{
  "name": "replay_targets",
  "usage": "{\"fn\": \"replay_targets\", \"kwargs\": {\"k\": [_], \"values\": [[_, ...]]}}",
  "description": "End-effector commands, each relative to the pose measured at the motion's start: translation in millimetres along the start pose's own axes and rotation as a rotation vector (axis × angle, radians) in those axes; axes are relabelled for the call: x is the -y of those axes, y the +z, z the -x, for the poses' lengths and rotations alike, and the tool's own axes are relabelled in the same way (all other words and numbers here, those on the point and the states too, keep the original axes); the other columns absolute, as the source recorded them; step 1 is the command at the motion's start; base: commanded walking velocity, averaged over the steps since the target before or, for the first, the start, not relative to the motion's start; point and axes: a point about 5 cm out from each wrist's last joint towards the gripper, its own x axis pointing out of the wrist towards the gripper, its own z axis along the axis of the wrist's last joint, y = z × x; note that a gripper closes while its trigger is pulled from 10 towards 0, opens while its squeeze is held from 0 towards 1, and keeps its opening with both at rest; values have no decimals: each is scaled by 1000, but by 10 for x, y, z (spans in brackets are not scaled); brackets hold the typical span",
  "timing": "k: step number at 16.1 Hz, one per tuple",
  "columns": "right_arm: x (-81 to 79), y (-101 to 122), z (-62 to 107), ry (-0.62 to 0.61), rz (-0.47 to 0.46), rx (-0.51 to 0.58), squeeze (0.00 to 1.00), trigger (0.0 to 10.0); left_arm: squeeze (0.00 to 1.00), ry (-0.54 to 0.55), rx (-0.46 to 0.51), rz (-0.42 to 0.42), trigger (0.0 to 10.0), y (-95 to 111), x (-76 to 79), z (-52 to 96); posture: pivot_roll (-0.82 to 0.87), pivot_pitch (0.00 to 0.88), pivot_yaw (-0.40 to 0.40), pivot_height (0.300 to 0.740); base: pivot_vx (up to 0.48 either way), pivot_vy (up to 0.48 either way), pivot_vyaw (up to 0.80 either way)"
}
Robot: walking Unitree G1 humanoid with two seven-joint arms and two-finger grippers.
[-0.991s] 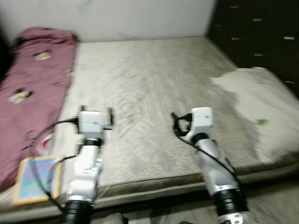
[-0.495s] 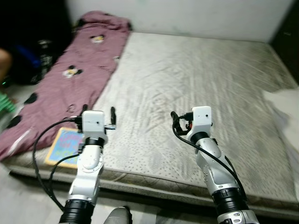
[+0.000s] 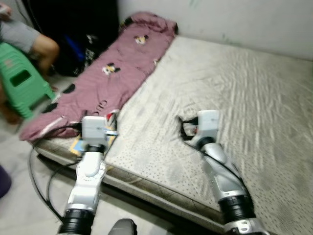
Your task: Clean up the room
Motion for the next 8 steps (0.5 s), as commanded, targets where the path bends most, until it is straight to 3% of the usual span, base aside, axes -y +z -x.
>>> {"fn": "replay_targets", "kwargs": {"k": [1, 5, 8], "values": [[97, -20, 14, -37, 4, -11, 0, 10000, 0, -27, -1, 17, 10000, 11, 56, 0, 55, 0, 8, 740, 0, 0, 0], [132, -42, 23, -63, -29, -21, 0, 10000, 0, -58, -31, 65, 10000, -19, 87, 4, 54, 0, 7, 740, 0, 0, 0], [159, -63, 22, -88, -40, -36, 0, 10000, 0, -43, -46, 77, 10000, -39, 63, -1, 53, 0, 7, 740, 0, 0, -800]]}}
